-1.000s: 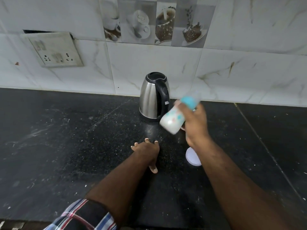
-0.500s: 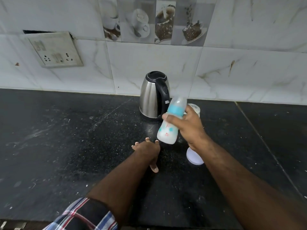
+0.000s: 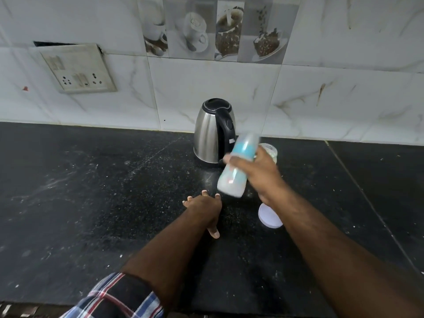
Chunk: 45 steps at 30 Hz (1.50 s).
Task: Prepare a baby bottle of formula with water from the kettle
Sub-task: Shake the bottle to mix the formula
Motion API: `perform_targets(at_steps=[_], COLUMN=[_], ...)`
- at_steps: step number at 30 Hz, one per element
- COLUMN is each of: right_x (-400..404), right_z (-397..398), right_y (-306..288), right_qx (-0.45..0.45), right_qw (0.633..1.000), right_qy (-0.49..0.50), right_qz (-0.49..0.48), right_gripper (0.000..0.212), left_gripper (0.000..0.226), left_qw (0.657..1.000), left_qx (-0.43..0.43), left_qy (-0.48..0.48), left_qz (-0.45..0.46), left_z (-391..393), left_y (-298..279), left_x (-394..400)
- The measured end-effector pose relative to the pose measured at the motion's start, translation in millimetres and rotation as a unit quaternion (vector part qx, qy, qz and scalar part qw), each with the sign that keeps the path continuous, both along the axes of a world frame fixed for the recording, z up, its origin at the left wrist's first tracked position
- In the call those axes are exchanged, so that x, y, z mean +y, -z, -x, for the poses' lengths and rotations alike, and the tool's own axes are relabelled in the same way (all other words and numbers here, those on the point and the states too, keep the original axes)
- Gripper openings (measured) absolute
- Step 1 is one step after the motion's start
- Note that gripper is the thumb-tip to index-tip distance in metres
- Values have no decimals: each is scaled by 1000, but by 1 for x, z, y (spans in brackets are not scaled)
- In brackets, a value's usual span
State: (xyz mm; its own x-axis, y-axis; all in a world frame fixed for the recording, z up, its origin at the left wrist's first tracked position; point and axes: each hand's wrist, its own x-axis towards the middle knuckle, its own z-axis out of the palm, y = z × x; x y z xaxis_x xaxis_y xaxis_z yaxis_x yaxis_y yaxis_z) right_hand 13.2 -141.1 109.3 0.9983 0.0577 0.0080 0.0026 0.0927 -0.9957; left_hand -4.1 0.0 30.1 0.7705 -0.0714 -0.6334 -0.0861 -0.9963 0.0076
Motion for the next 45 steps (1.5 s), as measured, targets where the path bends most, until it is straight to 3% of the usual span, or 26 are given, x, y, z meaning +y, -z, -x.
perform_targets(at_steps=[2, 5, 8, 10, 14, 19, 23, 27, 31, 37, 39, 41, 45], right_x=[1, -6, -2, 4, 2, 1, -2, -5, -4, 0, 1, 0, 2], right_z=[4, -7, 3, 10, 5, 12, 15, 16, 18, 21, 21, 15, -4], right_y=[2, -9, 3, 11, 10, 16, 15, 15, 13, 11, 4, -7, -20], right_qx=[-4, 2, 36, 60, 152, 201, 196, 175, 135, 69, 40, -18, -99], right_qw=[1000, 980, 998, 998, 963, 935, 924, 928, 955, 996, 991, 983, 987], right_qy=[3, 94, 24, 22, 14, -44, -104, -136, -125, -56, -66, -45, 121], right_qz=[22, -175, -34, -30, -221, -288, -311, -301, -232, -15, 112, 176, 37], right_gripper=[64, 56, 69, 75, 41, 63, 54, 57, 55, 62, 77, 83, 62], left_gripper=[137, 137, 137, 137, 136, 136, 135, 135, 135, 127, 126, 130, 135], left_qw=[1000, 1000, 1000, 1000, 1000, 1000, 1000, 1000, 1000, 1000, 1000, 1000, 1000], left_qx=[0, -6, 4, 12, 9, 21, 23, 25, 18, 14, 13, 7, 1], left_qy=[-2, -1, -1, -5, -4, -7, -4, -6, -5, -13, -18, -10, -7], left_qz=[2, 2, -7, -5, -5, -4, -2, 3, 3, 5, 9, 7, 5], left_z=[0, 2, 1, -1, 0, -2, -2, -2, 0, 2, 3, 2, 2], left_y=[-1, -1, -3, -4, -4, -5, -5, -6, -6, -6, -6, -7, -6], left_x=[0, 0, -2, -2, -1, -2, -1, 0, 0, 0, 1, 0, -1])
